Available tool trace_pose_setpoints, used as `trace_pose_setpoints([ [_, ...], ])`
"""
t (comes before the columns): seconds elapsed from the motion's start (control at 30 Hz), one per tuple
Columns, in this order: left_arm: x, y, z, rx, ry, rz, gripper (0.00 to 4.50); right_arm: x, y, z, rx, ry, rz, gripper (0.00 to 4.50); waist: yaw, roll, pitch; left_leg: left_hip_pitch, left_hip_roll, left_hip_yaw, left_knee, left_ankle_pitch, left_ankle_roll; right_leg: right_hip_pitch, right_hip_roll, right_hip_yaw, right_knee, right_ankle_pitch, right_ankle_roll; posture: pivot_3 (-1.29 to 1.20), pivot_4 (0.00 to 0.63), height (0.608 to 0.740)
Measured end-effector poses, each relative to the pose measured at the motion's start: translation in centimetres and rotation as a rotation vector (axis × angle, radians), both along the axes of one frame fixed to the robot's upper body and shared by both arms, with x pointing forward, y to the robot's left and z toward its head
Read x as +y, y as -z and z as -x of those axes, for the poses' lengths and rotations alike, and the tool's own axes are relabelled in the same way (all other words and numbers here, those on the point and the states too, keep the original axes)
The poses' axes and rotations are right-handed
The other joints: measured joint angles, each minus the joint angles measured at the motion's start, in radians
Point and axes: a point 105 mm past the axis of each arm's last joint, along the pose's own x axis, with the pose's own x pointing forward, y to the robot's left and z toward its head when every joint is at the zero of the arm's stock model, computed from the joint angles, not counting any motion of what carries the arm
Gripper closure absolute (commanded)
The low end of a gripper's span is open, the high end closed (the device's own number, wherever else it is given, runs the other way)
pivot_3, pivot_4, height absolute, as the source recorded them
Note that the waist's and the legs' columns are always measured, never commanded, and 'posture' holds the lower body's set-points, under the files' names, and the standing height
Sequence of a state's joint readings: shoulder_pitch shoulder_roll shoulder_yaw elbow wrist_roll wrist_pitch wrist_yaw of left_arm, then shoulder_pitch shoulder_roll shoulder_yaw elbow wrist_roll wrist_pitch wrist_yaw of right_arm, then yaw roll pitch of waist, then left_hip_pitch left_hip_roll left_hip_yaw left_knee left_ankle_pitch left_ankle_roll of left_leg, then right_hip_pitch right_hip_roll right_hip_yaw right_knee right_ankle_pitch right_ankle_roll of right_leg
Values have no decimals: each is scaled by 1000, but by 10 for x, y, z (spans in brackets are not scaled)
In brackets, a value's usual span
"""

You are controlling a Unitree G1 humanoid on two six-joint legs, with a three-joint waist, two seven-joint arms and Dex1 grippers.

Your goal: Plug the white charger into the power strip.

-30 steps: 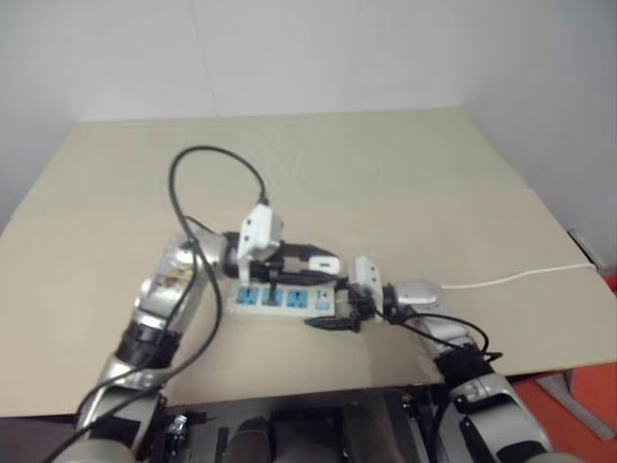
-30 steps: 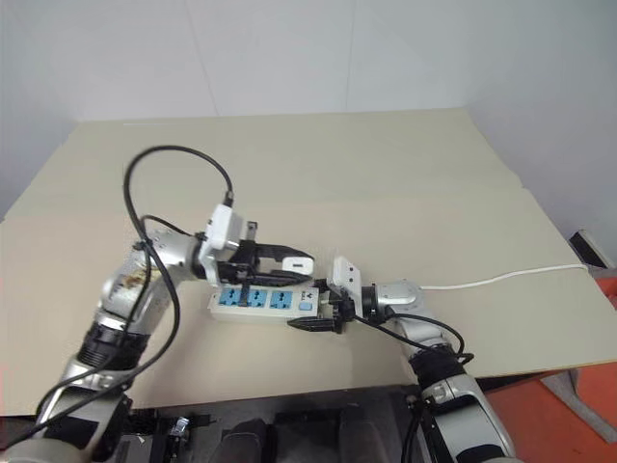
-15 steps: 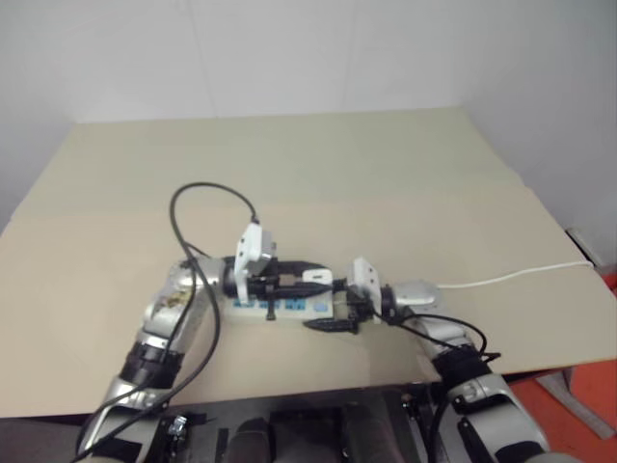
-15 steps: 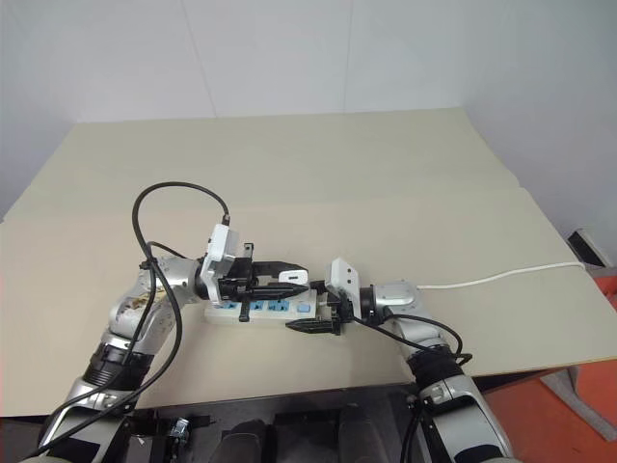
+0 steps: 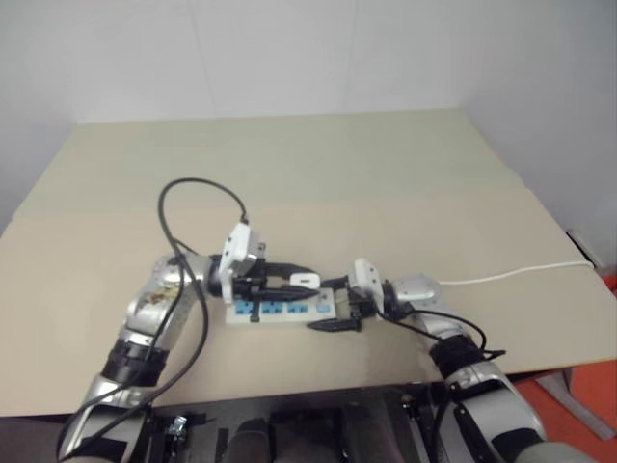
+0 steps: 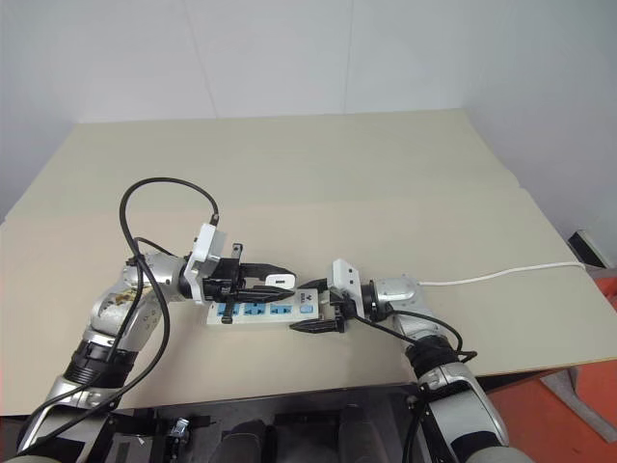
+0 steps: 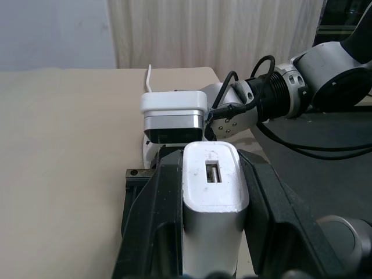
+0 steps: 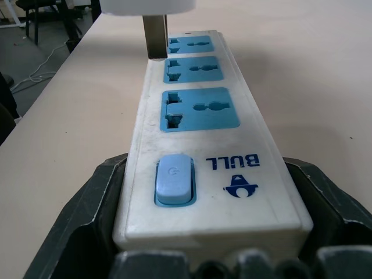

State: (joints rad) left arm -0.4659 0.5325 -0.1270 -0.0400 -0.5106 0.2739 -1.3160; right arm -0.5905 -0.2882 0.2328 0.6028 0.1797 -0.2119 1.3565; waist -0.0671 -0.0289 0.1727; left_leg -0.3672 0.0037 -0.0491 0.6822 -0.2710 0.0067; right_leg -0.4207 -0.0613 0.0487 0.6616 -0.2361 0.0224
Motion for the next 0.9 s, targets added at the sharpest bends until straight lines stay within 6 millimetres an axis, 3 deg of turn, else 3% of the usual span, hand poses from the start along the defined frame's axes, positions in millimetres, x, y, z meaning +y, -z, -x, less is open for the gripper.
trace_pose_setpoints([
  [0.9, 13, 11, -2, 4, -26, -53, 3486, -1, 1, -1, 5, -3, 3, 1078, 1, 0, 0, 1, 0, 0, 0, 0, 0, 1, 0, 0, -1, 0, 0, 0, 150, 740],
])
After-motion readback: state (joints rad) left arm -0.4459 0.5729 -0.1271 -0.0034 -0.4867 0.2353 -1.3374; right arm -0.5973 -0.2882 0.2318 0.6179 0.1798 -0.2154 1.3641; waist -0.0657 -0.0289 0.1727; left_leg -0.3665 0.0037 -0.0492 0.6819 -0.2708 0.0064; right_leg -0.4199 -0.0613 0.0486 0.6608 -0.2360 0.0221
